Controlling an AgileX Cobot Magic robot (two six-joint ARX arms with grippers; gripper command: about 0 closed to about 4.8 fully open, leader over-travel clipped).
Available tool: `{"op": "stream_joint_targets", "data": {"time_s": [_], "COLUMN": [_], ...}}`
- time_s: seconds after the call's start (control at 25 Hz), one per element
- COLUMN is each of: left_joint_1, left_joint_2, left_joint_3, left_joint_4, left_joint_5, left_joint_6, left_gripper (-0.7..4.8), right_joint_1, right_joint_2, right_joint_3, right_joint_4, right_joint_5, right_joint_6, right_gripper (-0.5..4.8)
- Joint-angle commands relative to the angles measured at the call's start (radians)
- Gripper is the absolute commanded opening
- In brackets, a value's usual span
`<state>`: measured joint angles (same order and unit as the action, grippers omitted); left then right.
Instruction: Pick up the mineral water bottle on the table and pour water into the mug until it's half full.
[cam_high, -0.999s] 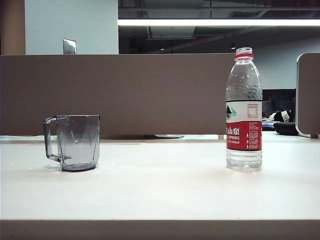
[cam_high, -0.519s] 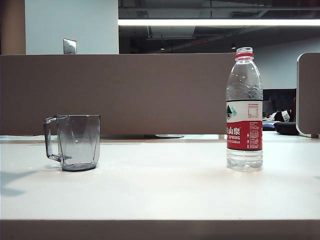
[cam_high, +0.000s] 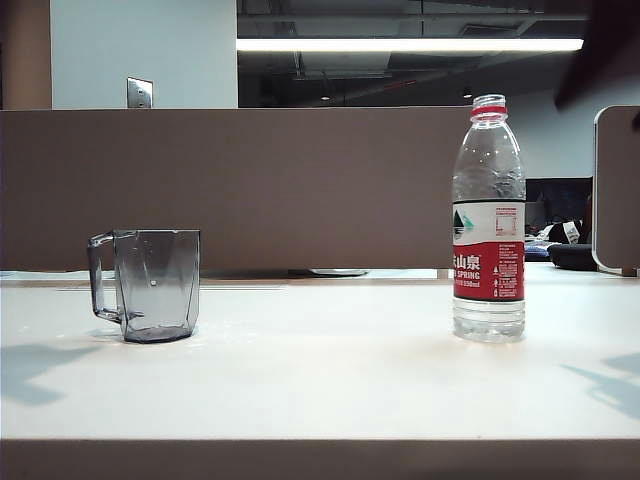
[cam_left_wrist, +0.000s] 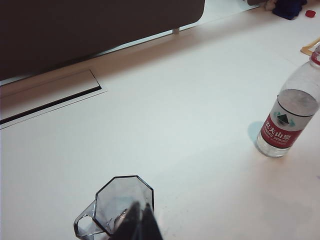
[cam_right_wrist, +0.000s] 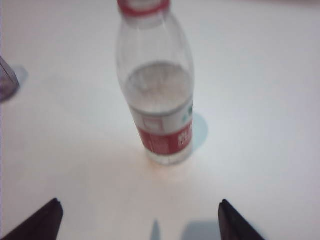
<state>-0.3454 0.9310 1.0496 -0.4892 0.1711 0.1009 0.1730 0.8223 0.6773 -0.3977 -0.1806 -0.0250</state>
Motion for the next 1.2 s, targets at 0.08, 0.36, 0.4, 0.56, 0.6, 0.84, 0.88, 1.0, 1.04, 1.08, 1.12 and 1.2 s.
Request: {"op": "stream_joint_targets", "data": {"time_s": [0.08,0.36,0.4,0.56,0.6,0.84,0.88,1.0,1.04,1.08,1.12,1.2], "left_joint_1": [0.002,0.002,0.002,0.002,0.002,0.002,0.002,0.002,0.002,0.002,0.002,0.002], "left_joint_2": [-0.001,-0.001,-0.001,-0.001,-0.001,-0.001,-0.001,-0.001,-0.001,-0.002,-0.001,-0.001], "left_joint_3": [0.005,0.005,0.005,0.005,0.005,0.006,0.005,0.005,0.006,0.006,0.005,0.005], "left_joint_4": [0.039,0.042,0.042,0.042,0.042,0.041,0.041,0.041,0.041,0.041,0.041,0.041], "left_joint_5": [-0.003,-0.062,-0.063,-0.063,-0.063,-0.066,-0.066,-0.066,-0.066,-0.066,-0.066,-0.067], "left_joint_6": [0.004,0.004,0.004,0.004,0.004,0.004,0.004,0.004,0.004,0.004,0.004,0.004], "left_gripper": [-0.05,-0.05,-0.05,-0.05,-0.05,-0.05,-0.05,-0.05,-0.05,-0.05,-0.05,-0.05], "right_joint_1": [0.0,0.0,0.0,0.005,0.006,0.006,0.007,0.011,0.012,0.012,0.012,0.012], "right_joint_2": [0.087,0.294,0.358,0.497,0.533,0.673,0.699,0.729,0.737,0.741,0.746,0.759], "right_joint_3": [-0.129,-0.264,-0.263,-0.262,-0.261,-0.261,-0.261,-0.254,-0.25,-0.247,-0.242,-0.224], "right_joint_4": [0.26,0.721,0.779,0.932,0.969,1.155,1.197,1.251,1.269,1.278,1.282,1.284], "right_joint_5": [-0.002,-0.034,-0.048,-0.065,-0.066,-0.095,-0.1,-0.108,-0.109,-0.11,-0.11,-0.106], "right_joint_6": [-0.002,-0.002,-0.002,-0.002,-0.002,0.033,0.057,0.073,0.077,0.077,0.077,0.077], "right_gripper": [4.79,4.79,4.79,4.79,4.79,4.79,4.79,4.79,4.79,4.79,4.79,4.79]}}
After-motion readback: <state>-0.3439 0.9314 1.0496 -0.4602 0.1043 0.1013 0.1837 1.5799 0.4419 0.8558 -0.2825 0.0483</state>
